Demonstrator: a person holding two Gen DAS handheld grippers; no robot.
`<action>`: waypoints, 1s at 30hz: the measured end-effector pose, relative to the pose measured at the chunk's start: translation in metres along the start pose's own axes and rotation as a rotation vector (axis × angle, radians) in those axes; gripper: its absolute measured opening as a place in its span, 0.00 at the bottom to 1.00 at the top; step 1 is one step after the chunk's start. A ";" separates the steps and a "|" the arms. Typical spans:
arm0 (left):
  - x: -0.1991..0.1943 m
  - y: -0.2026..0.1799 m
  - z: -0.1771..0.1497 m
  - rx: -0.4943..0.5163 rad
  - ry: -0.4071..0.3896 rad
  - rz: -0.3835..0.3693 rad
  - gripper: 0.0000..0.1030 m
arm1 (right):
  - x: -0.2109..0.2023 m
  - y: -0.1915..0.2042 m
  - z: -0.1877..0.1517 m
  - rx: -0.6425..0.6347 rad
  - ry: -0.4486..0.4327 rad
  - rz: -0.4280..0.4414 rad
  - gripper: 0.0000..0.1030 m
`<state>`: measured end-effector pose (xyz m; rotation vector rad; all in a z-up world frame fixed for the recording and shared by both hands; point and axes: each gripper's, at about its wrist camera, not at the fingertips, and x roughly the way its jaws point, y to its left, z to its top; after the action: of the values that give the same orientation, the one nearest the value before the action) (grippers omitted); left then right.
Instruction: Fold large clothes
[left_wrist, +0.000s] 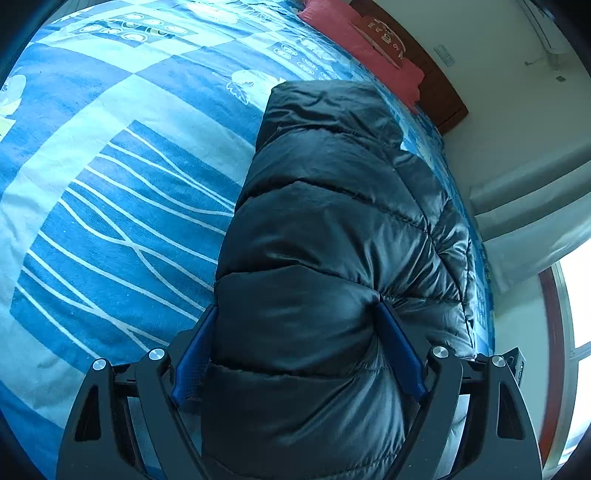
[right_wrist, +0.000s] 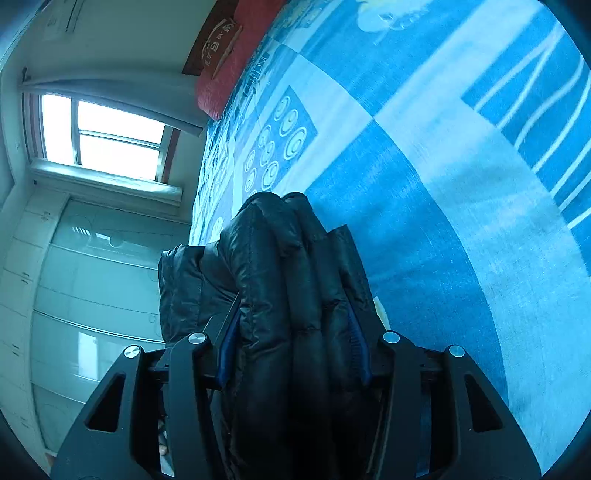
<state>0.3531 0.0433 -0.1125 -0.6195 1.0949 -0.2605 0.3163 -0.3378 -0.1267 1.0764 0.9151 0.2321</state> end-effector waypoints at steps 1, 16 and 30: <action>0.002 0.000 0.000 0.004 -0.001 0.004 0.81 | -0.001 0.001 -0.002 -0.003 -0.001 -0.002 0.45; 0.005 -0.001 -0.003 0.026 -0.015 0.014 0.81 | 0.001 0.005 -0.010 -0.022 -0.019 -0.004 0.44; -0.003 0.014 0.005 0.002 0.011 -0.058 0.82 | -0.016 0.006 -0.012 0.012 -0.041 0.046 0.63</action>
<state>0.3545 0.0570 -0.1170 -0.6494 1.0887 -0.3155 0.2991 -0.3357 -0.1154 1.1101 0.8567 0.2417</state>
